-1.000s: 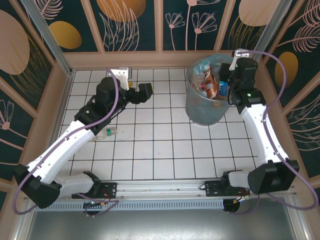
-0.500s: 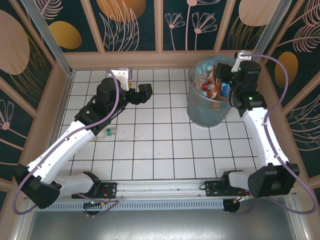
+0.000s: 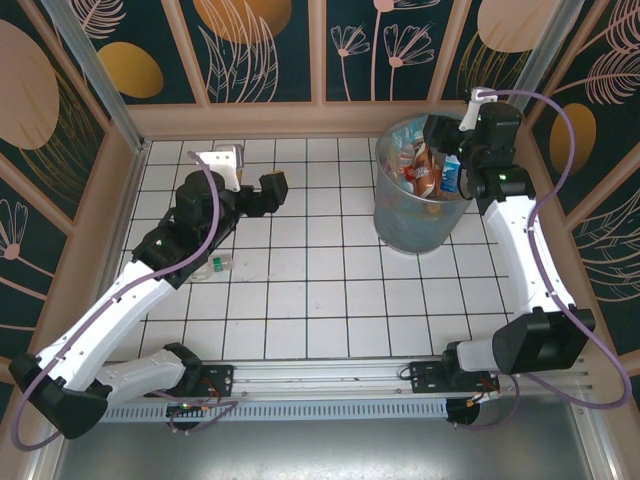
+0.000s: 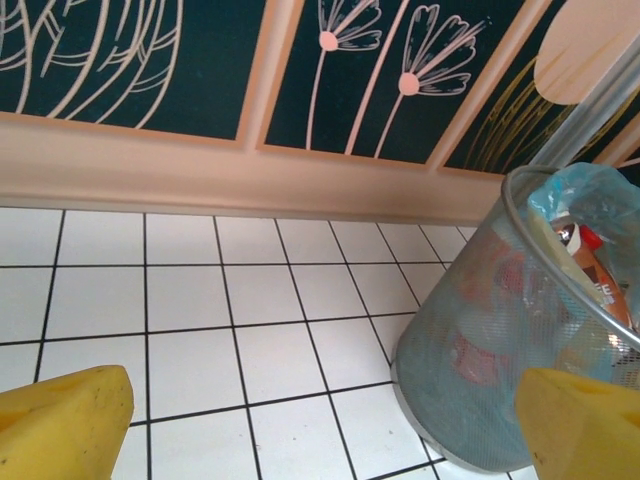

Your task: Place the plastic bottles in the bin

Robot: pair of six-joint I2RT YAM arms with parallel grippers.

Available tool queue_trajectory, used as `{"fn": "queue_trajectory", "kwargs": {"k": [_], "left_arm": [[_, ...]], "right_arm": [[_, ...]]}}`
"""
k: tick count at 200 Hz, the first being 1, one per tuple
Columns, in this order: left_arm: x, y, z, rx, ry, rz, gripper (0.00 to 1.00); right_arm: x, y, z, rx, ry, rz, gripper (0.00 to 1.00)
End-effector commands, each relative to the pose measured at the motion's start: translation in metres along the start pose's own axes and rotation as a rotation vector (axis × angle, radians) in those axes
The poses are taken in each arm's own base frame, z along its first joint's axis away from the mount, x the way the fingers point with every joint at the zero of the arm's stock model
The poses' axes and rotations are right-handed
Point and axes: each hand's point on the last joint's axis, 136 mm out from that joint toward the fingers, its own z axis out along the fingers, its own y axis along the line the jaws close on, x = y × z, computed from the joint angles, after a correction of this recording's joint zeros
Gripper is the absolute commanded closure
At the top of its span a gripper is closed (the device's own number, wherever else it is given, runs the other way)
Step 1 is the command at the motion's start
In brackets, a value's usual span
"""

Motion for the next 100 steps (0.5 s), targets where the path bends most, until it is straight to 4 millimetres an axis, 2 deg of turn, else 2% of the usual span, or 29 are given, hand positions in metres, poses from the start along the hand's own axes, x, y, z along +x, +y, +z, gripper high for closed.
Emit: {"fn": "queue_trajectory", "kwargs": {"k": [1,21,35,69,92,100], "left_arm": [[0.002,0.011,-0.002,-0.048,-0.01,0.003,0.02],[-0.002,0.017,-0.005,-0.084,-0.031,-0.008,0.02],[-0.008,0.025,-0.011,-0.132,-0.056,-0.023,0.02],[-0.012,0.046,-0.023,-0.253,-0.053,-0.029,0.03],[-0.003,0.058,-0.026,-0.312,-0.008,-0.034,0.02],[-0.001,0.062,-0.028,-0.322,-0.001,-0.049,0.02]], "right_arm": [[0.008,-0.003,-0.006,0.007,0.022,0.015,0.29],[0.01,0.008,-0.01,-0.019,0.029,0.008,0.31],[-0.004,0.028,-0.02,-0.03,-0.01,-0.029,0.31],[-0.042,0.105,-0.053,-0.122,-0.155,-0.127,0.31],[-0.043,0.159,-0.06,-0.227,-0.198,-0.18,0.3],[-0.034,0.191,-0.063,-0.315,-0.209,-0.21,0.31]]}}
